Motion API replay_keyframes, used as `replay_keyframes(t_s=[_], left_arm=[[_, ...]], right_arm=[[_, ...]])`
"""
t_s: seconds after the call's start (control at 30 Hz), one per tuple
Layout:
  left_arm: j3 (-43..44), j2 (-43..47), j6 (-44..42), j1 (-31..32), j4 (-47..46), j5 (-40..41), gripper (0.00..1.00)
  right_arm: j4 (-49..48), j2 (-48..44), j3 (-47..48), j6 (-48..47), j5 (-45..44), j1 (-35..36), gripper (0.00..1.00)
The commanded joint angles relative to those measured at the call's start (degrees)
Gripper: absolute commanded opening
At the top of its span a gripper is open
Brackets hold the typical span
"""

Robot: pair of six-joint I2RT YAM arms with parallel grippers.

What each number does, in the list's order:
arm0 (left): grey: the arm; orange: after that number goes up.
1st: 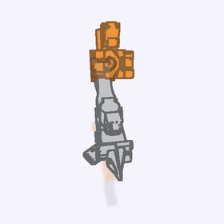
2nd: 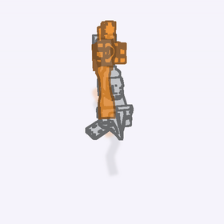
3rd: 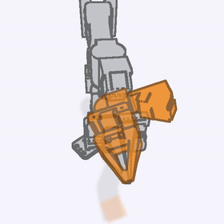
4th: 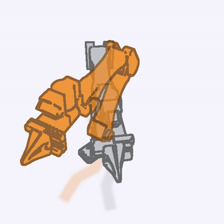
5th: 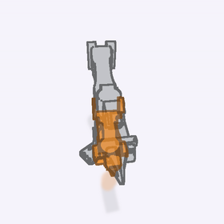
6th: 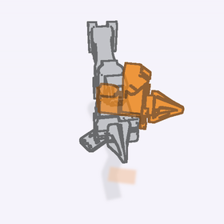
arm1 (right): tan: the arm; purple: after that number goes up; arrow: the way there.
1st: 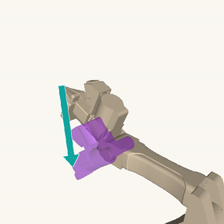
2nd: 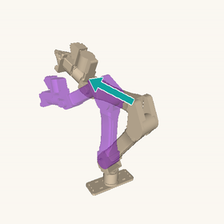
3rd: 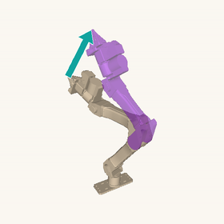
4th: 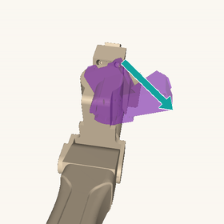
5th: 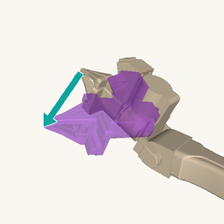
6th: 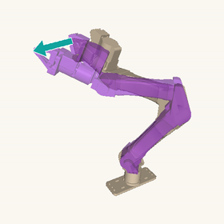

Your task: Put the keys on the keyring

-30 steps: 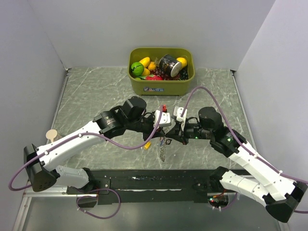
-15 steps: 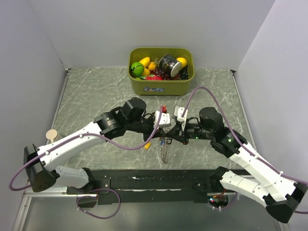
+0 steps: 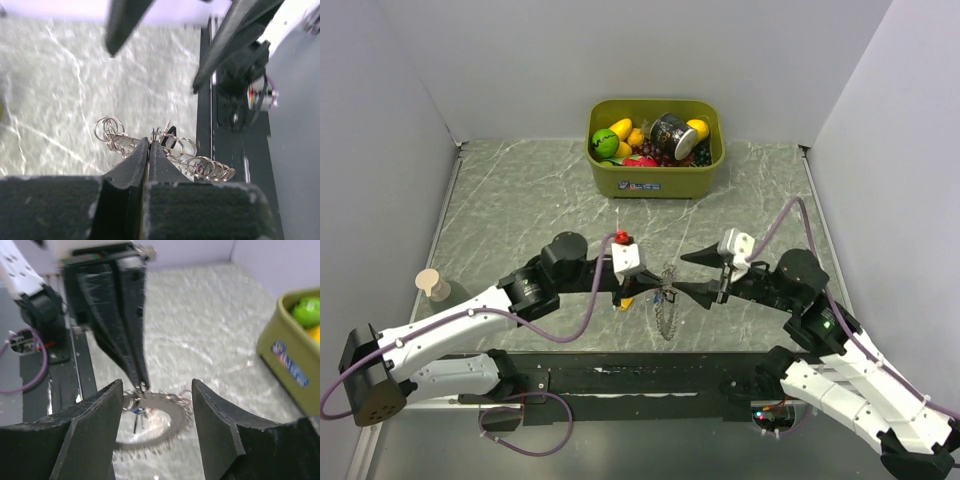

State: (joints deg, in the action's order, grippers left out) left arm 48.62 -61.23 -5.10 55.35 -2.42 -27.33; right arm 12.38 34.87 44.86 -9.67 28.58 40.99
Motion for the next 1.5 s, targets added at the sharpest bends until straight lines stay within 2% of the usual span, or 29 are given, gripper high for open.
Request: replay_keyframes(t_s=[0.0, 0.13, 0.4, 0.53, 0.83, 0.97, 1.03, 1.07, 1.13, 1.17, 1.23, 1.27, 1.37, 1.47], left_arm=[[-3.6, 3.9, 6.4, 0.2, -21.0, -2.3, 0.01], [-6.2, 5.3, 8.6, 0.2, -29.4, -4.5, 0.01], [-5.6, 4.8, 8.4, 0.3, -30.3, -9.1, 0.01], [-5.0, 4.4, 8.2, 0.3, -29.2, -9.8, 0.01], [-3.8, 3.8, 6.9, 0.2, -26.2, -10.2, 0.01], [-2.1, 3.8, 5.7, 0.3, -21.5, -9.1, 0.02], [-1.1, 3.8, 3.0, 0.3, -18.0, -8.4, 0.08], [0.5, 3.8, 2.3, 0.2, -13.9, -7.2, 0.18], [2.6, 3.6, -0.1, 0.2, -7.9, -5.9, 0.28], [4.8, 3.2, -0.5, 0.2, -2.7, -4.8, 0.37], [7.3, 2.2, -2.8, 0.2, 2.2, -4.4, 0.45], [9.5, 1.7, -3.4, 0.2, 5.9, -4.1, 0.52], [14.1, -0.1, -6.1, 0.2, 15.2, -2.2, 0.61], [19.1, -2.7, -9.3, 0.2, 24.5, 1.1, 0.63]], right_arm=[[-5.6, -0.3, -0.7, 0.3, 5.9, 0.0, 0.56], [-4.0, 1.9, 0.9, -1.1, 11.7, -0.1, 0.44], [-3.1, 1.7, 1.5, -1.9, 11.8, -0.2, 0.34], [-3.5, 1.8, 1.5, -1.2, 11.7, -0.2, 0.31], [-3.2, 1.5, 1.9, -0.9, 10.9, -0.2, 0.00], [-2.0, 2.1, 2.5, -1.1, 10.0, -0.2, 0.00], [-0.9, 2.7, 3.2, -1.3, 9.6, -0.2, 0.00], [-0.3, 3.0, 3.5, -1.5, 9.0, -0.2, 0.00], [1.3, 4.1, 4.4, -2.1, 8.7, -0.1, 0.00], [1.9, 5.2, 4.7, -2.2, 8.3, -0.3, 0.00], [2.9, 6.3, 5.7, -2.5, 8.8, -0.2, 0.00], [3.1, 7.0, 6.0, -2.5, 8.9, -0.2, 0.00], [4.0, 10.0, 6.8, -2.7, 8.8, -0.2, 0.00], [5.8, 12.7, 8.0, -3.0, 8.1, -0.2, 0.00]])
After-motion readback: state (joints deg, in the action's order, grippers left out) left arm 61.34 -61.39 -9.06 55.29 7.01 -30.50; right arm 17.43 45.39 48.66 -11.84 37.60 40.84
